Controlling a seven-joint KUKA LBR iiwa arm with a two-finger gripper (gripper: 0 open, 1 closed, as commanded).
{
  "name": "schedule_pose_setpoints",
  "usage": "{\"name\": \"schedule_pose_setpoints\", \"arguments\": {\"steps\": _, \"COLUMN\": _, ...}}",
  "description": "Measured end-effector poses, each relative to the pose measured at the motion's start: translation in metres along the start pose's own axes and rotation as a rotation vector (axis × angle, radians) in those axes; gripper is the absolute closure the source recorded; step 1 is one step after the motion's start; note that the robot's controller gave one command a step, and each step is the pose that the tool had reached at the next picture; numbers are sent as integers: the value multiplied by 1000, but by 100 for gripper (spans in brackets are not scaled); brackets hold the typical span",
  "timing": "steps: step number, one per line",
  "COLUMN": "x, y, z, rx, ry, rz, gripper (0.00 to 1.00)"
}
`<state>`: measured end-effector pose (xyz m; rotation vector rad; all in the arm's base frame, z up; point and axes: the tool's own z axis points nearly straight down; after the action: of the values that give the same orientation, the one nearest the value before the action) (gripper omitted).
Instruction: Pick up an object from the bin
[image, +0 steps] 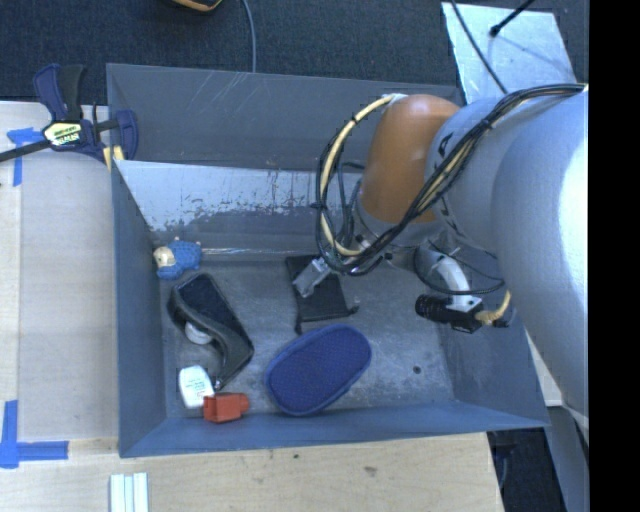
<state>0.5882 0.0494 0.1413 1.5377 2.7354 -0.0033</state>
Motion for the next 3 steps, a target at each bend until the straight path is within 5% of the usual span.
{"name": "schedule_pose_setpoints", "arguments": {"steps": 1, "x": 2, "y": -14, "z": 72, "rx": -2, "ry": 2, "rz": -507, "gripper": 0}}
{"name": "schedule_pose_setpoints", "arguments": {"steps": 2, "x": 39, "y": -7, "z": 20, "rx": -7, "ry": 1, "rz": -476, "gripper": 0}}
{"name": "schedule_pose_setpoints", "arguments": {"steps": 3, "x": 17, "y": -3, "z": 71, "rx": 0, "ry": 4, "rz": -161, "gripper": 0}}
